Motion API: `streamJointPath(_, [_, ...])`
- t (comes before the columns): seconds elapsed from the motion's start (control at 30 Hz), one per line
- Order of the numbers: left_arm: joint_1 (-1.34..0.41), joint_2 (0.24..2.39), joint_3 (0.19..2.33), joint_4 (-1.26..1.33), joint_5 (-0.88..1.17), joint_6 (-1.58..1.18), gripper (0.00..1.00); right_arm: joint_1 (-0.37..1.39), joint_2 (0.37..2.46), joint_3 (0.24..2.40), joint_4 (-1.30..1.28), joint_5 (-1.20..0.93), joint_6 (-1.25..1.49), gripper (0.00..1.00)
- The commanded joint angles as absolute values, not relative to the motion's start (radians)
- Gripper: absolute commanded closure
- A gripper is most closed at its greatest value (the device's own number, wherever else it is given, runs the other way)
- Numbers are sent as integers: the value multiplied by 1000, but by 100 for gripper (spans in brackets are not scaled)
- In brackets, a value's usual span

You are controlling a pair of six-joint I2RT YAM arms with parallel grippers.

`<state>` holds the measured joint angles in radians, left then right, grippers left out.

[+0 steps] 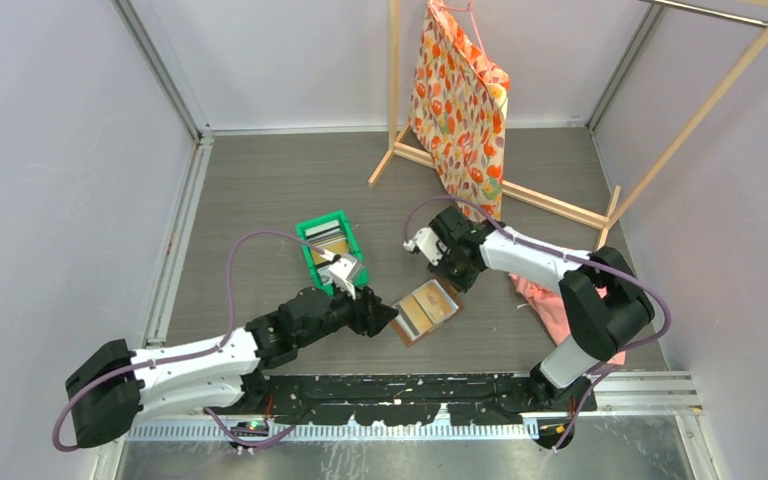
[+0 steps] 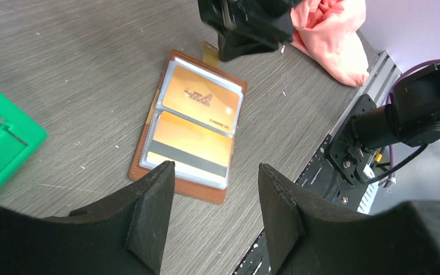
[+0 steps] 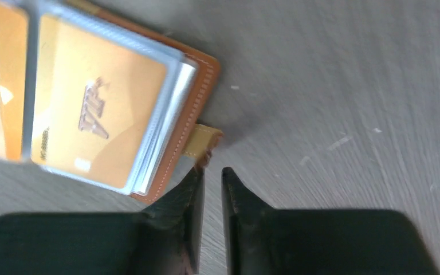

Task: Put the credit cards into the card holder
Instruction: Turn over the card holder at the center of the board.

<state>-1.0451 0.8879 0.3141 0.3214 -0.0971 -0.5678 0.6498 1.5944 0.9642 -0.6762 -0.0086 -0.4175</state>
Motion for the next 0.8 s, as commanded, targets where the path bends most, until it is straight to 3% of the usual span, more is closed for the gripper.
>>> streamJointPath(0.0, [-1044,963,324,482,-79,-647,43,584,1540,1044,-651,-5,-381,64])
streamJointPath(0.1, [-1045,1050,331,571,-78,-745,44,540,1472,1059,-715,-194,-380,47])
streamJointPath(0.23, [-1046,1194,358,678,-85,-869,54,470,1425,1065,-786,-509,-375,44])
streamJointPath(0.33, [-1053,1307,407,706,-97,-933,73,462,1506,1087,-852,-668,-373,45])
streamJointPath(0.43, [-1063,1405,452,721,-119,-983,82,462,1614,1122,-879,-686,-348,54])
streamJointPath(0.77, [-1072,1576,496,737,-185,-1064,83,441,1739,1138,-822,-577,-247,60])
